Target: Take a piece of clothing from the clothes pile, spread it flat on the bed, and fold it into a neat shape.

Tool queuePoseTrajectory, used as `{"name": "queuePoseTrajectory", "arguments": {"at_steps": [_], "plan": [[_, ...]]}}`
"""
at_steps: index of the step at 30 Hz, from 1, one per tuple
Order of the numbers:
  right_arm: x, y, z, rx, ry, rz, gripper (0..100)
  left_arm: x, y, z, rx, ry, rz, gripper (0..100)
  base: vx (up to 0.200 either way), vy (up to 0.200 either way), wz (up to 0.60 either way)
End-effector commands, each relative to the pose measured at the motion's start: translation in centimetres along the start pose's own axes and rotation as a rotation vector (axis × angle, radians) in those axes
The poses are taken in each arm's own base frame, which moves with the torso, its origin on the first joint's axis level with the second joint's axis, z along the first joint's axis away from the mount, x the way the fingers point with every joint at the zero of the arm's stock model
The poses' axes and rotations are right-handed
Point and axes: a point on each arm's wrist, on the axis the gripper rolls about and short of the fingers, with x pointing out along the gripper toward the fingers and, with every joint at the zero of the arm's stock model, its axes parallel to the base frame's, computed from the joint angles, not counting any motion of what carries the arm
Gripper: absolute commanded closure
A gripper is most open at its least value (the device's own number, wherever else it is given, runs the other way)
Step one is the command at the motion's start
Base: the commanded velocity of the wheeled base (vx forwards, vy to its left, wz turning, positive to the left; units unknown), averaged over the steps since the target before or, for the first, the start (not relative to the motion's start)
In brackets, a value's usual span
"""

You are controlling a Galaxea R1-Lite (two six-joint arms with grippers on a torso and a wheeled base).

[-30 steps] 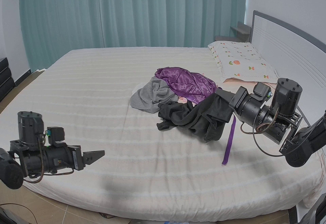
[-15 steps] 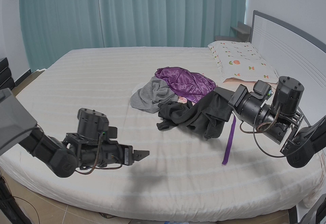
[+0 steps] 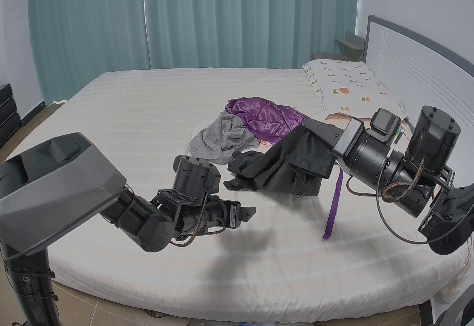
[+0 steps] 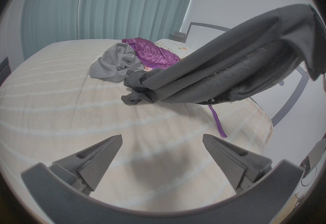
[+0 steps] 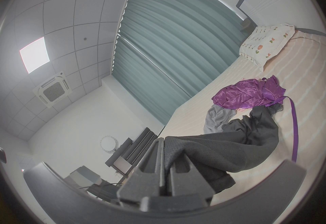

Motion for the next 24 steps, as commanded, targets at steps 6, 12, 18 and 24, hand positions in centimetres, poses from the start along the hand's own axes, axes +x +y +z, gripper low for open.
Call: {"name": "queuePoseTrajectory", "arguments": {"at_steps": [6,12,18,24], "plan": [[-1.1,1.6,0.9,-0.002,-0.030,0.055,100,5.1,0.1,-1.2,-0.009,-0.026,0.072,0,0.000,0.000,0.00],[-1.8,2.4,1.6,-0.005,-0.053,0.084,100,8.5,0.5,-1.2,-0.025,-0.079,0.100,0,0.000,0.000,0.00],[-2.0,2.7,1.9,-0.005,-0.060,0.091,100,11.0,0.9,-1.7,-0.023,-0.098,0.133,0,0.000,0.000,0.00],[-1.8,2.6,1.9,-0.006,-0.058,0.091,100,12.9,1.3,-2.0,-0.004,-0.123,0.167,0,0.000,0.000,0.00]]}}
